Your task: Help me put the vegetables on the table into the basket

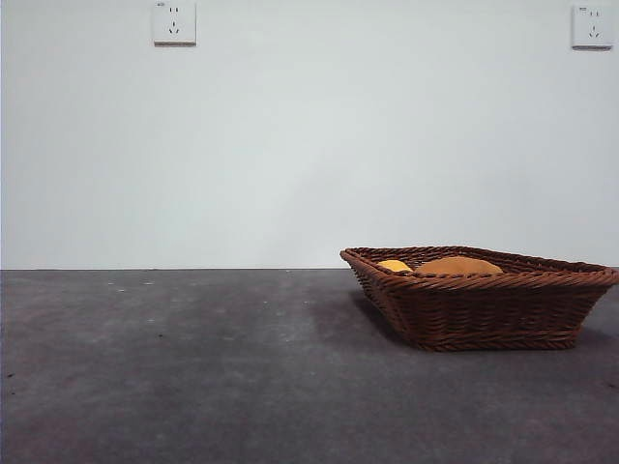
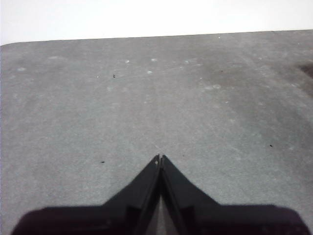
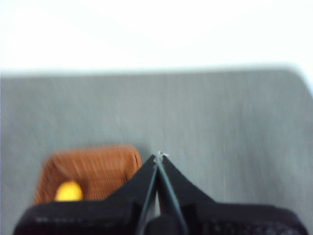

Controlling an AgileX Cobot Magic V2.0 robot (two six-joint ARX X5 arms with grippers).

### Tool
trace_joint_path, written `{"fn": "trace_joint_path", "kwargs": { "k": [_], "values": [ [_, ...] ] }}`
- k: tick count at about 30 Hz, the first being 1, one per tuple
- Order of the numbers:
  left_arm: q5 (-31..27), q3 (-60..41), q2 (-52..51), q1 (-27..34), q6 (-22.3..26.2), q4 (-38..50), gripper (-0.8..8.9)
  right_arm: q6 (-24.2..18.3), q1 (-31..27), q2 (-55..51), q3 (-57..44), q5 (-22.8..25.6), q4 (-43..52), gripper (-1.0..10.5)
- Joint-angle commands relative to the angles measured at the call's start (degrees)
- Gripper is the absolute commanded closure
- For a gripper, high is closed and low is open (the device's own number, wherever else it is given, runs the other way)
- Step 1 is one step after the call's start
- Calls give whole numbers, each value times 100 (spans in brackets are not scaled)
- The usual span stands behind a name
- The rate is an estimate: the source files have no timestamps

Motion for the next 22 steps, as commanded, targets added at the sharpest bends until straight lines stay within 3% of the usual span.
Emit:
{"fn": "trace_joint_path", "kwargs": {
  "k": [1, 4, 11, 22],
  "values": [
    [-15, -59, -2, 17, -39, 31, 817, -9, -4, -1003, -1495, 28, 1255, 946],
    [-15, -59, -2, 17, -39, 28, 817, -22, -7, -2330, -3239, 404, 2232, 946],
    [-15, -59, -2, 17, -39, 31, 817, -44, -70, -4251, -5567, 551, 2422, 946],
    [-15, -59, -2, 17, -39, 31, 817, -37, -387, -6260, -8085, 540, 3211, 946]
  ]
}}
